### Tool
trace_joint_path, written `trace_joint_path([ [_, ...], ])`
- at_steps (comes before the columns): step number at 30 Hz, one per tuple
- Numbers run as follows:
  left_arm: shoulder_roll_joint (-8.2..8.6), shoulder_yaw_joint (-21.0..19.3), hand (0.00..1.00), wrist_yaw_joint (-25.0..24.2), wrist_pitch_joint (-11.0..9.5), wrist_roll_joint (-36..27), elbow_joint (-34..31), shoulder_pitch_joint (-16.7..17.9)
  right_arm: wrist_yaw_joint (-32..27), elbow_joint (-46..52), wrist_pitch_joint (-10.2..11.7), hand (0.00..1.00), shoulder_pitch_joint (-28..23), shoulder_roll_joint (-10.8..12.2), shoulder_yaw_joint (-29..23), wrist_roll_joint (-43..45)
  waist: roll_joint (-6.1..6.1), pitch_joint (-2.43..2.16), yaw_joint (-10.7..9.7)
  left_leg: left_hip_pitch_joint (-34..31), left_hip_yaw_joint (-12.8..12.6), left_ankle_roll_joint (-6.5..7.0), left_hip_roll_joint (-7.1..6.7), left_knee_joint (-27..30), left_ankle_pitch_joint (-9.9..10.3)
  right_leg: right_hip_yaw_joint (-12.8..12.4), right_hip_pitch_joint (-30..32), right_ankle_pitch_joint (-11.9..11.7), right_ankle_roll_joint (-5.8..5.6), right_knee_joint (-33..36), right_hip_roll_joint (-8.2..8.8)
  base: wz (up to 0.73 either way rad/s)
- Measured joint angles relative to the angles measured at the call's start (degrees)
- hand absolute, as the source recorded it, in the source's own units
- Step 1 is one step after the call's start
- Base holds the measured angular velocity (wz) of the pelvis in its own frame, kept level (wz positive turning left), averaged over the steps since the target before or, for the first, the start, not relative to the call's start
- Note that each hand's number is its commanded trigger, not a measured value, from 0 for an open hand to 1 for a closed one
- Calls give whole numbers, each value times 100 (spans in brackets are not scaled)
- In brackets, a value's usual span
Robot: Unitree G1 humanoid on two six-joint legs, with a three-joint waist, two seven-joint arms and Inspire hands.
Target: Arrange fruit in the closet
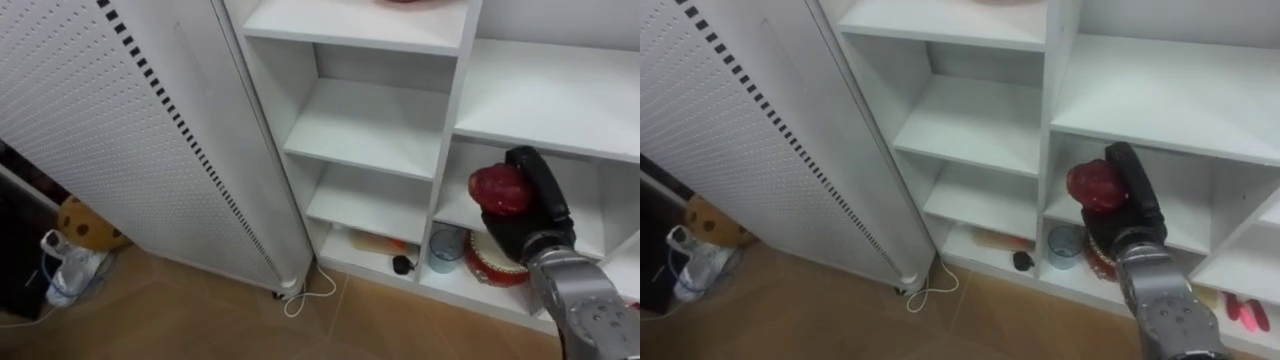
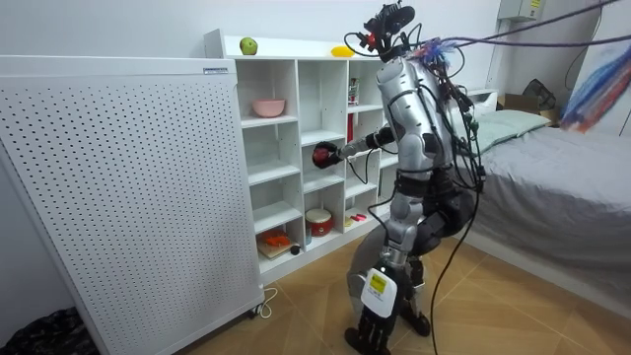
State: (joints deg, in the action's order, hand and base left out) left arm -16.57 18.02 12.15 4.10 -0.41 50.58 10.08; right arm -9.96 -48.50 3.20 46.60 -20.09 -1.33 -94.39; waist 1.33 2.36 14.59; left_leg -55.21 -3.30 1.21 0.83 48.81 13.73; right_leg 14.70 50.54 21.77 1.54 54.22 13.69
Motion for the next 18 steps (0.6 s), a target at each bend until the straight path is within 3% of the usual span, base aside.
trace_joint_path([
  [5, -3, -9, 0, 182, -67, 108, -31, 260, -543, -1, 139, 0, 21, -56, -303, -10, 116, -62, 145, -69, 94, 42, -48, 139, 39, 101, -21, 83, -18, 97, 43, 7],
  [10, 0, -25, 0, 263, -42, 380, -38, 457, -1125, 80, 456, 0, 76, -93, -726, -29, 278, -139, 243, -87, 116, 90, -162, 238, 61, 104, -21, 178, -118, 290, 223, 16],
  [18, 21, -133, 0, 378, -126, 594, -170, 493, -1846, 448, 681, 0, 75, -120, -813, -14, 343, -144, 290, -87, 63, 144, -173, 296, 97, 77, 6, 218, -115, 375, 298, -1],
])
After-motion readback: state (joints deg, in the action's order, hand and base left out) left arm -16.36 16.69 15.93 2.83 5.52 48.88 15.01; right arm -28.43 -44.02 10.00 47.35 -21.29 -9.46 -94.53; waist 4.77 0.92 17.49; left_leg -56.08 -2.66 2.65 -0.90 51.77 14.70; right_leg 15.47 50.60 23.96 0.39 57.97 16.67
